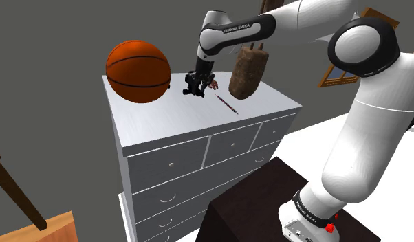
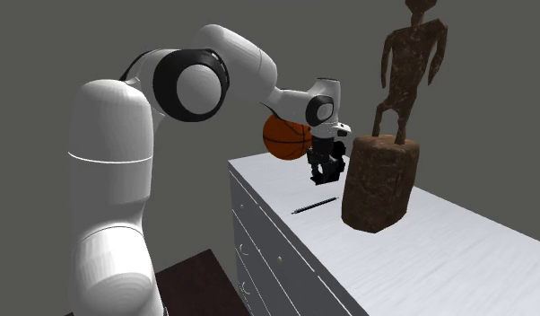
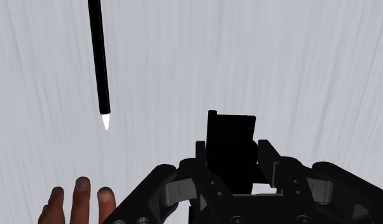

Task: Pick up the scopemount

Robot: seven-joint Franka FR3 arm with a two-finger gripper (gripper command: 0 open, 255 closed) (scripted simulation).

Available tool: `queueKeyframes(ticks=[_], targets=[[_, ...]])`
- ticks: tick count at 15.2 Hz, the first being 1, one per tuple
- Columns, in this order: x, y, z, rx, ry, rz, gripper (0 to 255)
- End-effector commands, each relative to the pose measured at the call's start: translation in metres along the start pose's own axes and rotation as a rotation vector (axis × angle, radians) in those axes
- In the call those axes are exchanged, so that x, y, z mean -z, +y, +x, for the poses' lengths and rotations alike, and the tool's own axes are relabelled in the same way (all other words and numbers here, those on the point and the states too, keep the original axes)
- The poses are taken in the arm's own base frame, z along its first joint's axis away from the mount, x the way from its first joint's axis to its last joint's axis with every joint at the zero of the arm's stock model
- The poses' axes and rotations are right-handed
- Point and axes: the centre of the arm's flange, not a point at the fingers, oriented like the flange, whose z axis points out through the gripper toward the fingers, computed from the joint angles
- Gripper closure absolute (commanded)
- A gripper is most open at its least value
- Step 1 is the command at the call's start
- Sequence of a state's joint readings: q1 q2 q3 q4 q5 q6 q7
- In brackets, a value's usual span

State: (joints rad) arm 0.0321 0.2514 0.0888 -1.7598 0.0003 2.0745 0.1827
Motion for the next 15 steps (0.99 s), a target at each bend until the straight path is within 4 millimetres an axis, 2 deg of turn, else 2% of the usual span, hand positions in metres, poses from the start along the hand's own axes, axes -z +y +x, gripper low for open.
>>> queueKeyframes(ticks=[1,13,15], targets=[[0.01,0.0,0.001,0.0,0.0,0.0,255],[0.073,-0.002,0.005,0.0,0.0,0.0,255],[0.074,-0.002,0.005,0.0,0.0,0.0,255]])
